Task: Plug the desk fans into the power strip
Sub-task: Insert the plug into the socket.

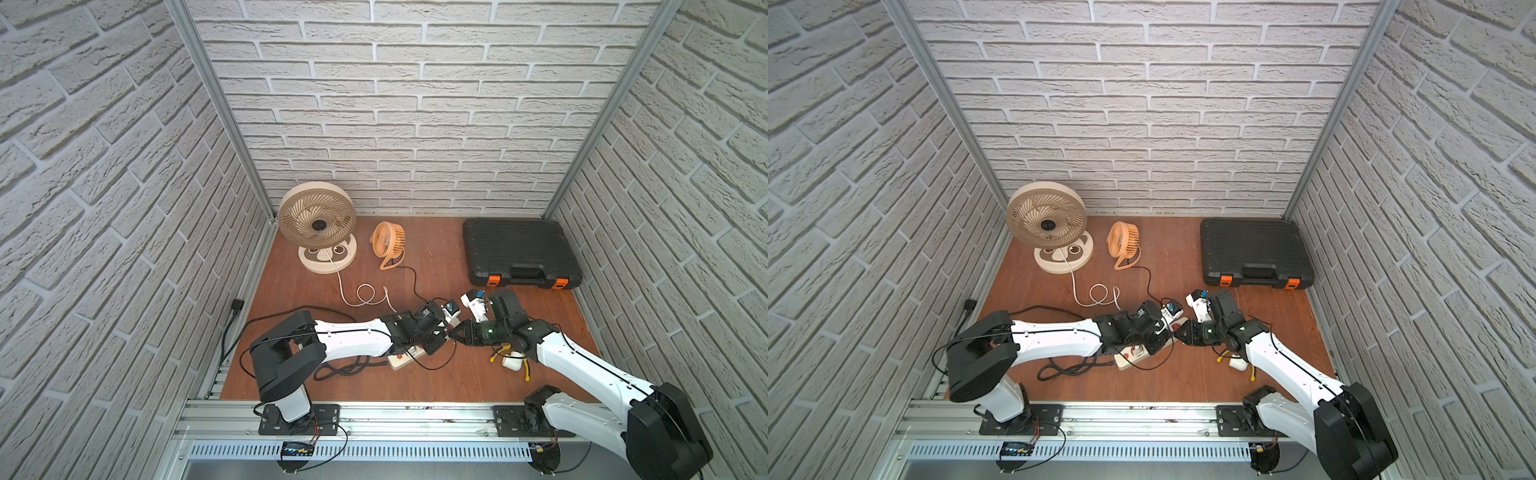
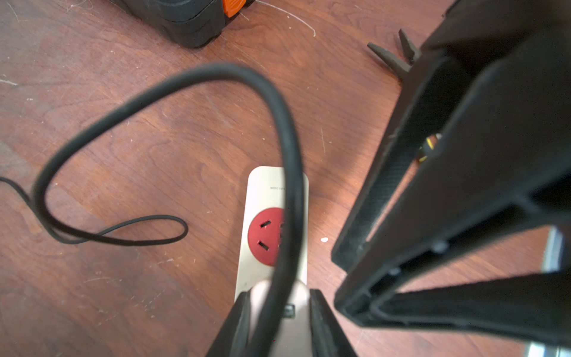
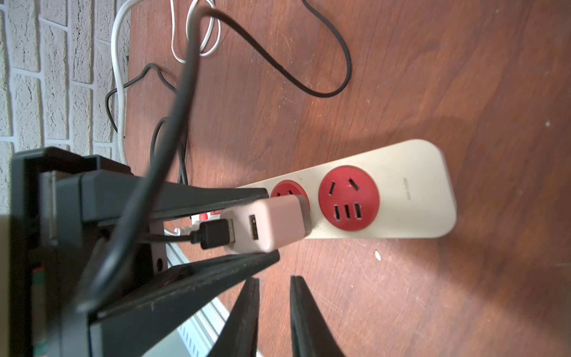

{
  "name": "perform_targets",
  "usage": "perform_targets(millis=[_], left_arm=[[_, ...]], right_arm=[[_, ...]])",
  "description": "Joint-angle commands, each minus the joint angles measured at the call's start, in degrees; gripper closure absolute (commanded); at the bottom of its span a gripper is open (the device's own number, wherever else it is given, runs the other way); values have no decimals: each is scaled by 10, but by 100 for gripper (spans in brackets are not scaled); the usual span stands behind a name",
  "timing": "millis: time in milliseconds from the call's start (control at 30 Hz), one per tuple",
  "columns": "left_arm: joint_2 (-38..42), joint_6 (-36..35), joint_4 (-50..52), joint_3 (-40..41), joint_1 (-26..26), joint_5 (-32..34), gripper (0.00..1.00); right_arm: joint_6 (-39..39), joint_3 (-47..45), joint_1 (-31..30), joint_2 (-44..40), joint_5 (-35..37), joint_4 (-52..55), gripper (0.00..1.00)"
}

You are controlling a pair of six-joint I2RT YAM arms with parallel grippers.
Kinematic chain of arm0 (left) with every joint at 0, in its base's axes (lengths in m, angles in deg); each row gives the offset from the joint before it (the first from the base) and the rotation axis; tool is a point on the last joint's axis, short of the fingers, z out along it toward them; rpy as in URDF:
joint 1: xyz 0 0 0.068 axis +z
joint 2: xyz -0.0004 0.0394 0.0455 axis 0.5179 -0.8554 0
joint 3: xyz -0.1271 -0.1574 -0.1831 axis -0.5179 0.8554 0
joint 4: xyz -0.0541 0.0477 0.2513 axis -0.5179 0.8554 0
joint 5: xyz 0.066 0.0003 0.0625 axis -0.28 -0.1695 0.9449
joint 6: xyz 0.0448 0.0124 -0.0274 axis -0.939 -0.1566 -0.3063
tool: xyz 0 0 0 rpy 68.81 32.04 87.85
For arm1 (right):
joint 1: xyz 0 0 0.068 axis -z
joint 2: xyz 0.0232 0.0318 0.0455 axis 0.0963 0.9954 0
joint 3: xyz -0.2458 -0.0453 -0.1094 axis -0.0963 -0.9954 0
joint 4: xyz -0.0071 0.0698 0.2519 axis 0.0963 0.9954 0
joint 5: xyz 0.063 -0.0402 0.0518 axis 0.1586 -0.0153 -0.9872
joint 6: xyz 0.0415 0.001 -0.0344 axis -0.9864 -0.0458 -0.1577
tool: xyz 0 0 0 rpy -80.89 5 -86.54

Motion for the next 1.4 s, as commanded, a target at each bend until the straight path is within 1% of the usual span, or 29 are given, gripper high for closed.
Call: perform_targets(millis=[0, 200, 267, 567, 633, 767, 833, 867, 933, 1000, 1067, 1133, 1233, 1333, 1367], left_arm=[[-2, -13, 138, 15, 19, 30, 67], [11, -16, 148, -3, 20, 18, 51], [14, -17, 150, -7, 19, 17, 48], [59, -13, 162, -18, 14, 2, 44], [73, -11, 162, -19, 14, -6, 42], [101, -10, 168, -19, 12, -12, 39], [115, -9, 173, -18, 12, -9, 35], [123, -9, 177, -17, 13, -6, 31], [139, -9, 186, -18, 13, 1, 24], [153, -9, 197, -20, 12, 6, 19], [170, -8, 205, -23, 12, 10, 15], [193, -5, 213, -29, 12, 11, 4], [225, 0, 218, -38, 12, 12, 2], [253, 4, 224, -50, 13, 25, 2], [262, 5, 227, -54, 13, 32, 2]], right_arm=[[10, 14, -4, -3, -7, -3, 75], [10, 15, -4, -5, -6, -2, 76], [10, 15, -4, -5, -6, -2, 75], [10, 14, -5, -8, -6, -3, 76], [9, 14, -5, -10, -7, -4, 75], [10, 16, -6, -22, -6, 0, 69], [9, 16, -7, -32, -5, 1, 64], [10, 16, -7, -39, -4, 4, 60], [10, 17, -7, -54, -2, 7, 51], [12, 23, -8, -70, 3, 18, 43], [16, 32, -8, -88, 14, 38, 37], [22, 46, -7, -109, 25, 61, 30], [32, 69, -8, -137, 43, 92, 19], [48, 95, -8, -157, 65, 125, 5], [54, 107, -9, -161, 75, 138, 2]])
